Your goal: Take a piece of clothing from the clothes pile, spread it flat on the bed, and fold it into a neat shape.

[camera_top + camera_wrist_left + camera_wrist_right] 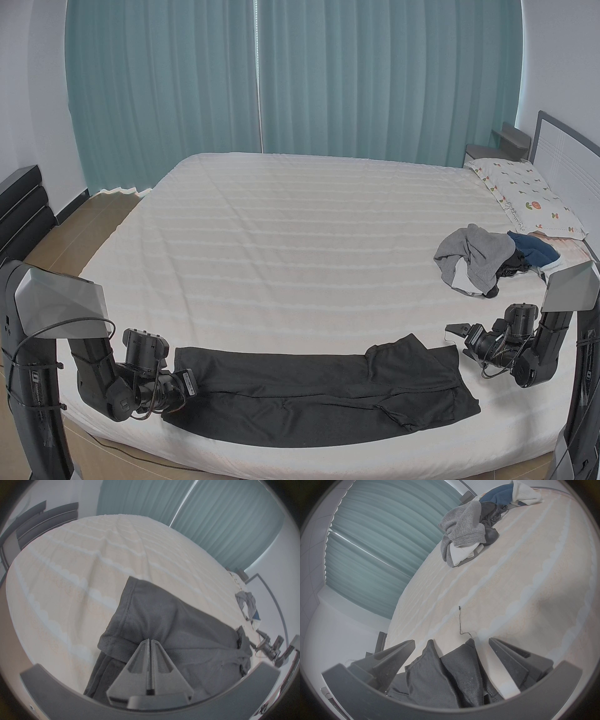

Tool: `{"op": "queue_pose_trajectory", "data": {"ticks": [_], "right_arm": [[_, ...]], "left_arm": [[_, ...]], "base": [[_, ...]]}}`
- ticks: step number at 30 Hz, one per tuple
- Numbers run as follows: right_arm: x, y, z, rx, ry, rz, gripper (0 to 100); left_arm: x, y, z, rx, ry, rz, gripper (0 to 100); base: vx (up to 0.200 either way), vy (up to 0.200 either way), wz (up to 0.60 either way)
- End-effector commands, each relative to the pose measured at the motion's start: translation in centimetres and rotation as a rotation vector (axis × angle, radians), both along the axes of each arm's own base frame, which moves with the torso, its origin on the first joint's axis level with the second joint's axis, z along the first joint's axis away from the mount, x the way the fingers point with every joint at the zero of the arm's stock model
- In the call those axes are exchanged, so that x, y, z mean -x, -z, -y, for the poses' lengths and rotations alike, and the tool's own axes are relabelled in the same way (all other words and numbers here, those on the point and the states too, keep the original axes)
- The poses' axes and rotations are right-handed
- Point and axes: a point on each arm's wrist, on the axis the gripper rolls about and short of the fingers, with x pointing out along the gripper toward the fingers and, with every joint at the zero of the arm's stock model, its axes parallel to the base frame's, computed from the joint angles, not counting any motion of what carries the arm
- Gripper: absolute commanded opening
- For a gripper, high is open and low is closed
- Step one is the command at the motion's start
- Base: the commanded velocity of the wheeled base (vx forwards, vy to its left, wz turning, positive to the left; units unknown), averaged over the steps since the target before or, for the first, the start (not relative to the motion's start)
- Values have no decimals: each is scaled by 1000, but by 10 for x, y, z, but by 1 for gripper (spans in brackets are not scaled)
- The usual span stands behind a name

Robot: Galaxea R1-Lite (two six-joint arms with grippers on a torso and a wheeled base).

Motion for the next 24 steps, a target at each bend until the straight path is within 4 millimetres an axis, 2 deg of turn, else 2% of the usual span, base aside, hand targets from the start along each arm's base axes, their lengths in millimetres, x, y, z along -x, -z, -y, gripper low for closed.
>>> {"op": "queue_pose_trajectory", "data": {"ticks": [1, 8, 12, 16, 19, 24], "right_arm": [[0, 0, 0, 0, 0, 0, 100], [0, 0, 0, 0, 0, 0, 100], [0, 0, 0, 0, 0, 0, 100], [0, 0, 0, 0, 0, 0, 100], [0, 0, 0, 0, 0, 0, 100], [0, 0, 0, 0, 0, 0, 100]], "left_arm": [[9, 6, 0, -27, 24, -39, 0], [17, 1, -6, -81, 69, -36, 0], [13, -3, -9, -106, 34, -8, 0], [8, -16, -22, -122, -13, 43, 0], [3, -29, -26, -97, -28, 97, 0], [1, -30, -24, -17, -4, 97, 0]], "base": [[0, 0, 0], [0, 0, 0], [0, 0, 0], [0, 0, 0], [0, 0, 0], [0, 0, 0]]}}
